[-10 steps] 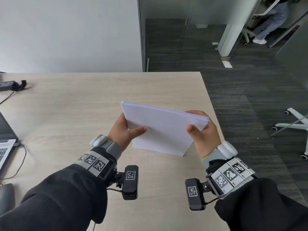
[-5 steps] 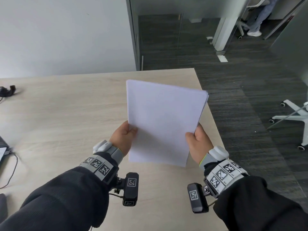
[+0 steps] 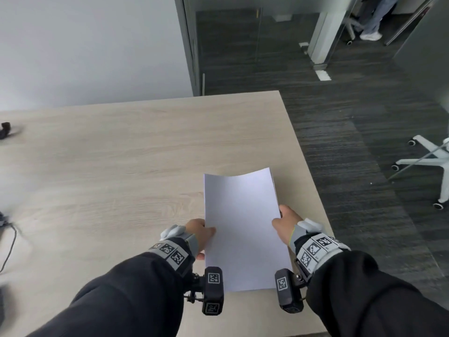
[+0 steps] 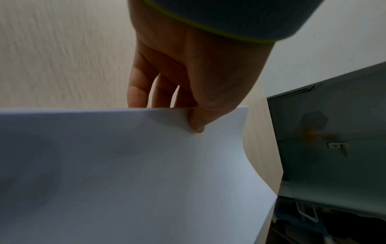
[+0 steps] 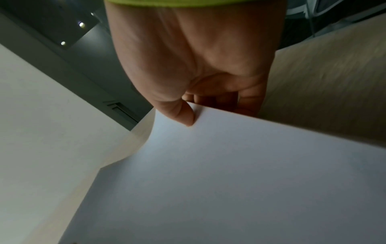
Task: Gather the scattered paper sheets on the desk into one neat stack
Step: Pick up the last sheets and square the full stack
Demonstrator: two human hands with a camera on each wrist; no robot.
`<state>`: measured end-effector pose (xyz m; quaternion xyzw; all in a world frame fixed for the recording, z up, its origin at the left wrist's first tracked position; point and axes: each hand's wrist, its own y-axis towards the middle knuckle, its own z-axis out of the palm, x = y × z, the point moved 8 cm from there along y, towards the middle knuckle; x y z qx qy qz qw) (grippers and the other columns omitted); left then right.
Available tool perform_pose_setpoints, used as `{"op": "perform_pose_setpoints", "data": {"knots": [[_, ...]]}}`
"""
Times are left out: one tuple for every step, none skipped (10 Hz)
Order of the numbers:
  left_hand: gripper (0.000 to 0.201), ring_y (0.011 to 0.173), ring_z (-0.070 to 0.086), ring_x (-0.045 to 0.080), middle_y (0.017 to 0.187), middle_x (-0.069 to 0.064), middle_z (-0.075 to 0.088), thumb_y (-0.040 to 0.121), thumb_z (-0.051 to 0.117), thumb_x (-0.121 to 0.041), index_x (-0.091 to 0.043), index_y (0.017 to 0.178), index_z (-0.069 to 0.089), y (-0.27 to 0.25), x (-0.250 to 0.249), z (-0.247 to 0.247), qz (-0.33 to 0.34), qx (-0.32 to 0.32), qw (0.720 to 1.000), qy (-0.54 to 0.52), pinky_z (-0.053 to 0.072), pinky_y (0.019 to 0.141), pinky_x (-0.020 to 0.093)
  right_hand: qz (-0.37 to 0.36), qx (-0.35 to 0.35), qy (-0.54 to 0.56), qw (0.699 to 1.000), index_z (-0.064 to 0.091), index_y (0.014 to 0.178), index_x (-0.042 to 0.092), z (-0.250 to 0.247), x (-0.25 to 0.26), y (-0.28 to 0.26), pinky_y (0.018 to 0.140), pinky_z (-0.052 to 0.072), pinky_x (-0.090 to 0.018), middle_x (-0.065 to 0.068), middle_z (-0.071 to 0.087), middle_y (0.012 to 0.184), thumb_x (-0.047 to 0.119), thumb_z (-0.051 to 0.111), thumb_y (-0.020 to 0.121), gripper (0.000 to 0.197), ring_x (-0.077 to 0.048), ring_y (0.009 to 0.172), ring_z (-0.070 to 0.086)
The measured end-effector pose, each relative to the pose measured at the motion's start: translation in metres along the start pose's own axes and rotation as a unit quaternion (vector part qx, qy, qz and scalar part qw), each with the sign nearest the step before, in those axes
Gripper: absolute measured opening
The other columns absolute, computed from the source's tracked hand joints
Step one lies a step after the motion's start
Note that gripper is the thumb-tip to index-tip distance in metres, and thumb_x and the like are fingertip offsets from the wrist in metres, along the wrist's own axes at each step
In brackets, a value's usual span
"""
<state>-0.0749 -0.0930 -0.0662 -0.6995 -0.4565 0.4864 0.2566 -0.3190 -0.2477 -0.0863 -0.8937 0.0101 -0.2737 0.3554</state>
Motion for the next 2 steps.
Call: {"op": "perform_pose_setpoints", "data": {"knots": [[0.026,0.072,0.077,0.020,0.081,-0.004,0.078,0.078,0.059,-0.046,-0.026,0.092,0.069,0.0095,0.0082,-0.0012,0.017,0.007,0.997,0.071,0.064,0.072,0.043,-0.001,0.002,-0.005,1.000,0.047,0.089,0.018,-0.0020,0.0023,-0.0057,0.065,0.043,-0.034,-0.007,0.055,0.075,0.020,0.043,0.079,0.011,-0.028,0.063,0.050],[0.025,0.077,0.076,0.022,0.085,0.003,0.076,0.090,0.060,-0.045,-0.022,0.098,0.065,0.0036,0.0065,-0.0102,0.022,-0.011,0.995,0.099,0.064,0.067,0.040,-0.010,-0.006,0.031,0.999,0.059,0.103,0.025,-0.0095,0.0009,-0.0093,0.079,0.053,-0.036,-0.001,0.068,0.088,0.024,0.051,0.083,0.021,-0.026,0.079,0.065]]}}
